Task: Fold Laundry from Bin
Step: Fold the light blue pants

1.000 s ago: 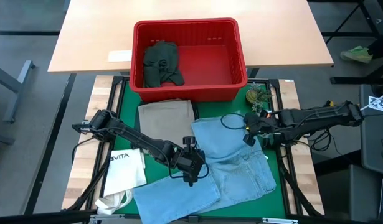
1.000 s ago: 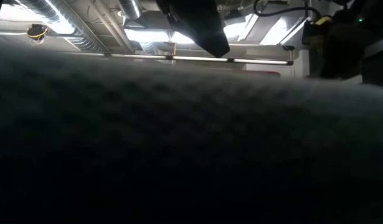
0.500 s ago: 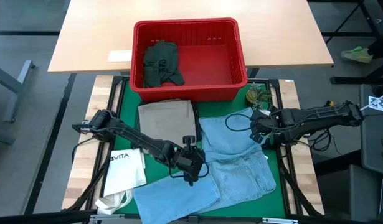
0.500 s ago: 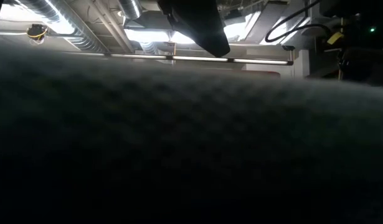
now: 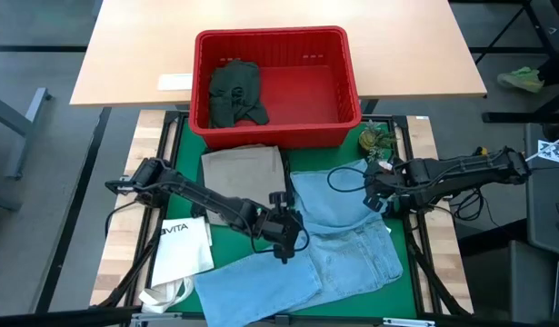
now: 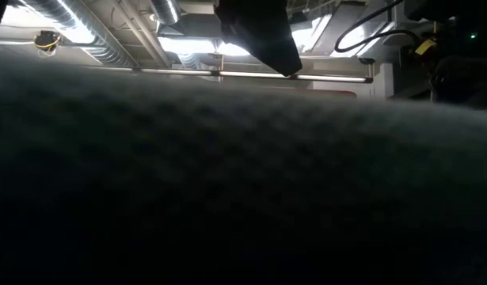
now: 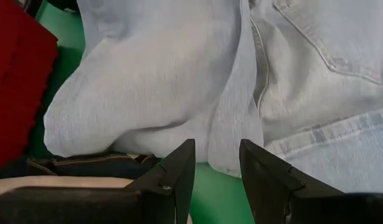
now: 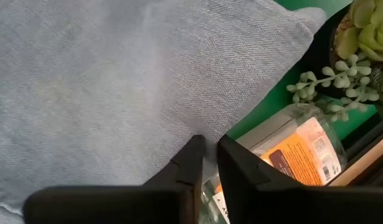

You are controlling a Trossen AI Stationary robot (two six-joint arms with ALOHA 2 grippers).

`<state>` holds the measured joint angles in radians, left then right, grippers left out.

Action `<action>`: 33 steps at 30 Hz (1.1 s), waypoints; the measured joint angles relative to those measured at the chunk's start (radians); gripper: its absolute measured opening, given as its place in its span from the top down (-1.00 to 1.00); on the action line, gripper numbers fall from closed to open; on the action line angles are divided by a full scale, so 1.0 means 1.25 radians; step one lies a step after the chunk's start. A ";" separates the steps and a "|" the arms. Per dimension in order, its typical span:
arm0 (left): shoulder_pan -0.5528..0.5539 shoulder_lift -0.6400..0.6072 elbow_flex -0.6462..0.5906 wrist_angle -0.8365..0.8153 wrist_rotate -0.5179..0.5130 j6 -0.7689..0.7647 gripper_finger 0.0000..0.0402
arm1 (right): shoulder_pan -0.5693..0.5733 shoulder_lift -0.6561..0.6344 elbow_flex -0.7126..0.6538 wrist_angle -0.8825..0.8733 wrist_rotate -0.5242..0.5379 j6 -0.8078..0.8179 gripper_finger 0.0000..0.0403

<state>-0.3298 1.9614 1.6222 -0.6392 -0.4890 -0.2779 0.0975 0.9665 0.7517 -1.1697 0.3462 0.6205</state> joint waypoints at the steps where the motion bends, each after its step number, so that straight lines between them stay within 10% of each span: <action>1: 0.002 0.000 0.000 0.004 0.000 0.000 0.40 | 0.000 0.000 0.000 0.000 0.000 0.000 0.71; 11: 0.039 0.007 0.000 0.005 0.002 0.027 0.22 | 0.000 0.000 0.005 -0.021 -0.023 -0.001 0.24; 21: 0.177 0.013 0.000 0.021 0.039 0.046 0.19 | 0.000 -0.001 0.128 -0.168 0.042 -0.002 0.18; 33: 0.288 0.050 0.000 0.032 0.198 0.103 0.37 | 0.113 0.054 0.044 0.415 0.029 -0.229 0.18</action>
<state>0.0301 2.0233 1.6226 -0.5990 -0.2420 -0.1485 0.2382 1.0340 0.8073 -0.6503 0.3822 0.3340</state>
